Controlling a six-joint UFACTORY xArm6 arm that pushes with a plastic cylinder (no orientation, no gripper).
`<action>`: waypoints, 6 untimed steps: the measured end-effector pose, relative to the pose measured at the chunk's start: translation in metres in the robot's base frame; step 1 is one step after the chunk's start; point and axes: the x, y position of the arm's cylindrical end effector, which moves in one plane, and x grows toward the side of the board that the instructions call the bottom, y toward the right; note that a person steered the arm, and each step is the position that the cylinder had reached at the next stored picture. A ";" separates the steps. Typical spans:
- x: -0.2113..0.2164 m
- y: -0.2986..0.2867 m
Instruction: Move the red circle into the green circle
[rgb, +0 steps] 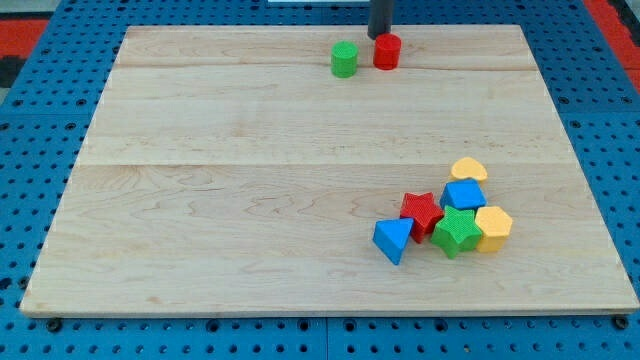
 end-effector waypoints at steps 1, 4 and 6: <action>0.013 0.038; 0.058 -0.086; 0.106 -0.109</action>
